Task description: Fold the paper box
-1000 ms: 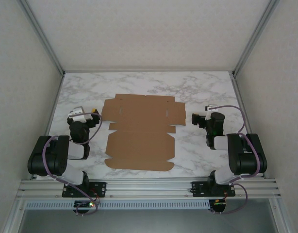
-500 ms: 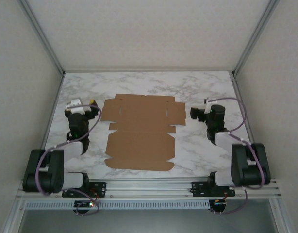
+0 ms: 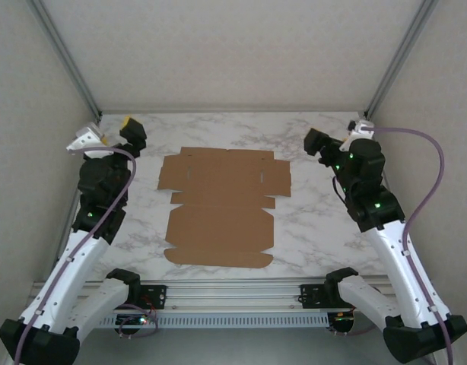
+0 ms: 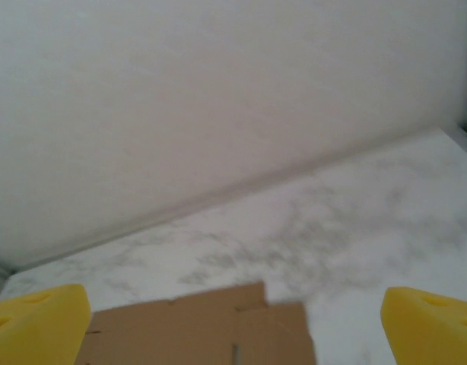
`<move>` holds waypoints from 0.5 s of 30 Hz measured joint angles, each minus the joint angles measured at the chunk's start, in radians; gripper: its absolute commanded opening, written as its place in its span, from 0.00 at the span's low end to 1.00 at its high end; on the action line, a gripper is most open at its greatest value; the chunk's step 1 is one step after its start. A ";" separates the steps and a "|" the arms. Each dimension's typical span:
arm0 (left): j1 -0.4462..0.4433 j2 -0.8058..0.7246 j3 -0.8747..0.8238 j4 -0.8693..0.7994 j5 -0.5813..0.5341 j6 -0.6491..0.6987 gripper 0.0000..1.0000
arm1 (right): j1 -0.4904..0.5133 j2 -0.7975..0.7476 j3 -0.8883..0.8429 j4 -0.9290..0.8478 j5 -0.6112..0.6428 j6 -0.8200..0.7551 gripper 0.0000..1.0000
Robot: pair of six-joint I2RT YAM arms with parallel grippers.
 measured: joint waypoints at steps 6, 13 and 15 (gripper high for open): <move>-0.006 0.206 -0.101 -0.140 0.174 -0.153 1.00 | -0.019 0.054 -0.176 -0.090 -0.135 0.164 0.99; -0.029 0.380 -0.124 -0.126 0.396 -0.226 0.96 | -0.023 0.192 -0.386 0.077 -0.426 0.292 0.99; -0.029 0.433 -0.124 -0.109 0.446 -0.241 0.94 | -0.024 0.235 -0.415 0.129 -0.463 0.339 0.99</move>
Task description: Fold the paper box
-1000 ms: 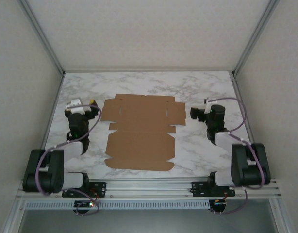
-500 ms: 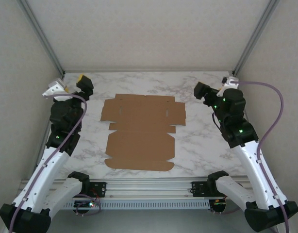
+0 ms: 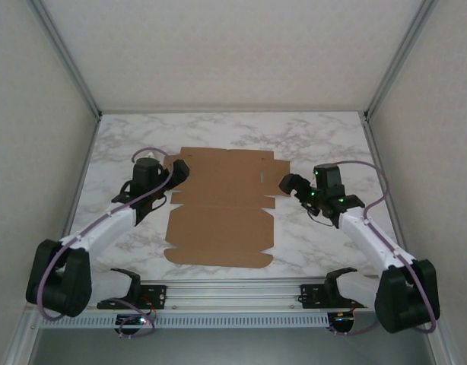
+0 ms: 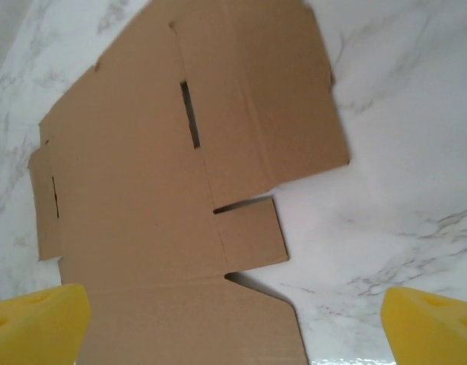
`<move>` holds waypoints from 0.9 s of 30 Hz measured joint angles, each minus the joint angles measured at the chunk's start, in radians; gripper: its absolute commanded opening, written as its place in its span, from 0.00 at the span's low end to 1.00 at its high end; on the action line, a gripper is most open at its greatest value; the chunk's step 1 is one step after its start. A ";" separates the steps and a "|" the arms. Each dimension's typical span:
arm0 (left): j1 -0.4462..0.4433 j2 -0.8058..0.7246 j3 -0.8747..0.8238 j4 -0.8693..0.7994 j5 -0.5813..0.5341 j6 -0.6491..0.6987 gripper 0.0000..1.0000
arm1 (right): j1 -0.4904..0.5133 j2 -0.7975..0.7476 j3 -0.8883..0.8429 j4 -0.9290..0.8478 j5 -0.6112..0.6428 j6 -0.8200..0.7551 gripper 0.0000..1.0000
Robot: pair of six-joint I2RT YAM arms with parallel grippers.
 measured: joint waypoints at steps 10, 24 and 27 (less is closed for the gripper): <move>0.000 0.299 0.139 0.021 0.145 -0.034 0.89 | -0.021 0.279 -0.046 0.324 -0.150 0.215 0.99; 0.077 0.465 0.169 0.112 0.254 -0.075 0.81 | -0.035 0.394 -0.110 0.619 -0.200 0.417 0.97; 0.080 0.470 0.169 0.119 0.262 -0.074 0.81 | -0.042 0.411 -0.110 0.644 -0.204 0.443 0.96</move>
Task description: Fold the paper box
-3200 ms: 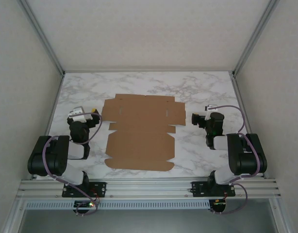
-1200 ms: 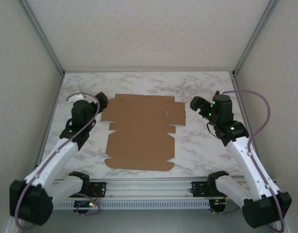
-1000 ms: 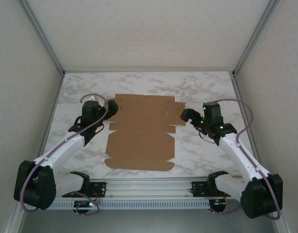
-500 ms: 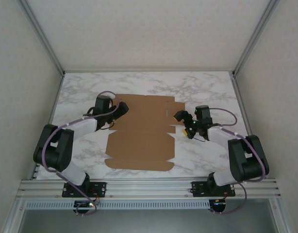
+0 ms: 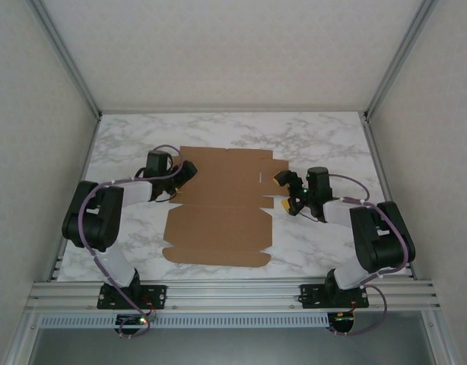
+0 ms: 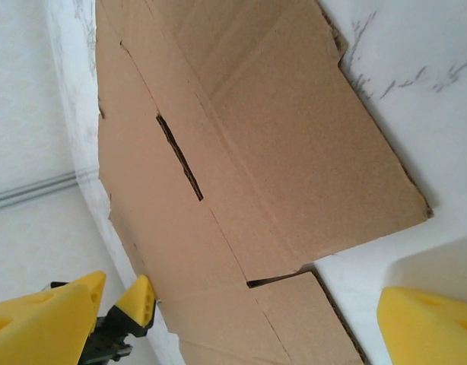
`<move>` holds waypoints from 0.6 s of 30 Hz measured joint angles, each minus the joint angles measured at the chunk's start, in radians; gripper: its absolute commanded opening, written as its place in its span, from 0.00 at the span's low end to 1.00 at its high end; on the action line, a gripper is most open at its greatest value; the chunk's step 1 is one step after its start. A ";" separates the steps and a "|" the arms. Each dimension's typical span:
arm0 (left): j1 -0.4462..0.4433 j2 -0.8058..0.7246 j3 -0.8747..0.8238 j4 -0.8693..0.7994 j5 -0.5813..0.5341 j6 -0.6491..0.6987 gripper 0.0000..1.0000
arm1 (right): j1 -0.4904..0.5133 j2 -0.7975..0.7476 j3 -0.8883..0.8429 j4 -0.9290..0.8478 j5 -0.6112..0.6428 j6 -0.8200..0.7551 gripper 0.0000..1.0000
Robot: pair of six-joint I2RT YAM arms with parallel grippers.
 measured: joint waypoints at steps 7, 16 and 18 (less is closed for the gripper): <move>0.002 0.005 0.000 0.008 0.014 0.001 0.81 | -0.006 0.062 0.001 0.137 -0.034 0.051 0.93; 0.002 0.009 0.000 0.016 0.046 0.000 0.79 | 0.008 0.092 0.006 0.212 -0.024 0.042 0.93; 0.002 0.010 0.000 0.016 0.053 0.000 0.79 | 0.014 0.093 0.005 0.223 -0.010 0.039 0.92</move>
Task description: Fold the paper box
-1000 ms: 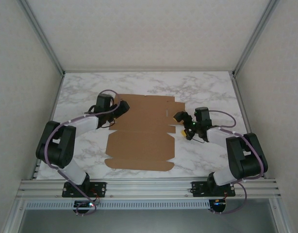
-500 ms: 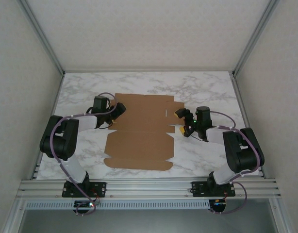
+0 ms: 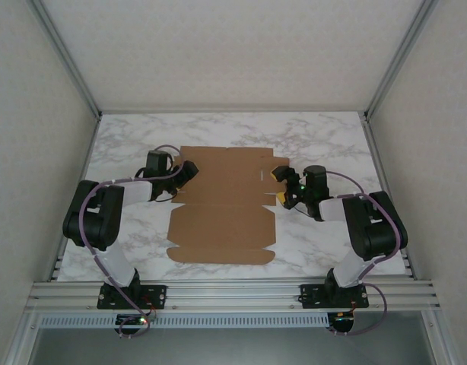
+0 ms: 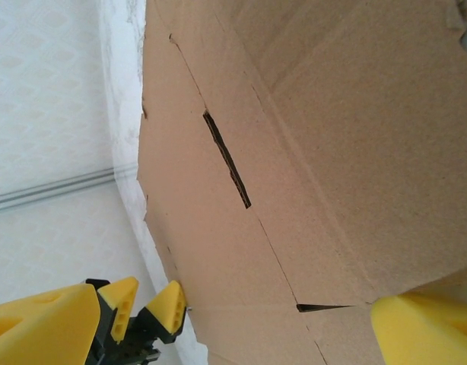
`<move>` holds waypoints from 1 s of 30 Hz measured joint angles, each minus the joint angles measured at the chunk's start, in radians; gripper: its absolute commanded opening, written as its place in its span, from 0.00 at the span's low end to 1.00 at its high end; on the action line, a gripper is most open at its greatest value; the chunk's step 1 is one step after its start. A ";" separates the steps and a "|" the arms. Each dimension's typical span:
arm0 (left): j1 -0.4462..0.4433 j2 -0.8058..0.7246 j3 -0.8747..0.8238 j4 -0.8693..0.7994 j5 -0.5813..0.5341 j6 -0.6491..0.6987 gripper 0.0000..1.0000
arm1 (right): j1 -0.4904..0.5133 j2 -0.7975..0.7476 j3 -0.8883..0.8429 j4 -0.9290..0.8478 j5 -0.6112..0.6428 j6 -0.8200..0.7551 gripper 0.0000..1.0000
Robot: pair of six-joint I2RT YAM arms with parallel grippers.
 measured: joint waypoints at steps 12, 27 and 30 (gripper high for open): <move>0.000 0.007 0.003 -0.002 0.040 0.002 0.78 | 0.015 0.010 0.007 0.068 0.224 -0.098 0.85; 0.002 0.048 0.034 0.007 0.114 0.026 0.74 | -0.024 0.149 0.058 0.338 0.217 -0.070 0.72; 0.001 0.049 0.035 0.007 0.117 0.034 0.74 | -0.030 0.163 0.074 0.368 0.197 -0.070 0.73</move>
